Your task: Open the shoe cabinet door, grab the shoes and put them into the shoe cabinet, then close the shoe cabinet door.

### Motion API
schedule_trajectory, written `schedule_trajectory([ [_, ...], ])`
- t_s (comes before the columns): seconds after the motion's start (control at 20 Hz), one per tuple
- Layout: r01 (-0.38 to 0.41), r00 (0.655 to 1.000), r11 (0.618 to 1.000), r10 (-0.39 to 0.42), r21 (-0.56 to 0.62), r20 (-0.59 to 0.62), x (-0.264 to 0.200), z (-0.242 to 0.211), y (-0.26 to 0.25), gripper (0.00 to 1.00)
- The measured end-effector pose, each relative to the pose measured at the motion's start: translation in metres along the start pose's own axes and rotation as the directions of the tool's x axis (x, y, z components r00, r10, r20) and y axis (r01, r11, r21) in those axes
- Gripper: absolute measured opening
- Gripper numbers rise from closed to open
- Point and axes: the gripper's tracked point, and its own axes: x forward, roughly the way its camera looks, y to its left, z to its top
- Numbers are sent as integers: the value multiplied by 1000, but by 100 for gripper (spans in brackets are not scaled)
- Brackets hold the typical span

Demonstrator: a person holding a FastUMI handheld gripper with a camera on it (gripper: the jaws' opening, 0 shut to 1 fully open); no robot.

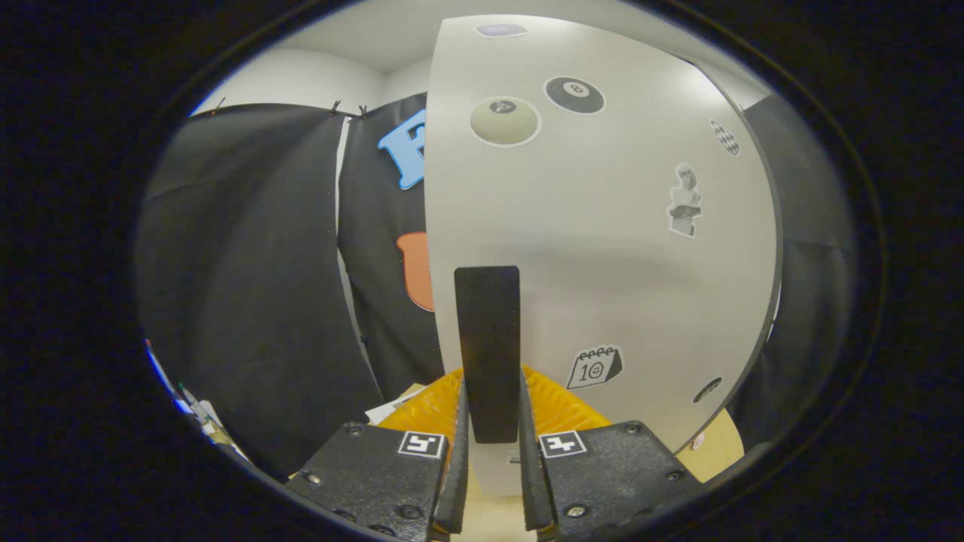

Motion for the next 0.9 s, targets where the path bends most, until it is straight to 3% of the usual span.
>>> schedule_trajectory([
  [0.4,-9,1000,1000,9,1,5,-93,-17,-31,30],
  [0.75,72,997,997,-73,16,31,-175,-29,-87,29],
  [0.9,111,993,993,-111,30,27,-202,-33,-113,24],
])
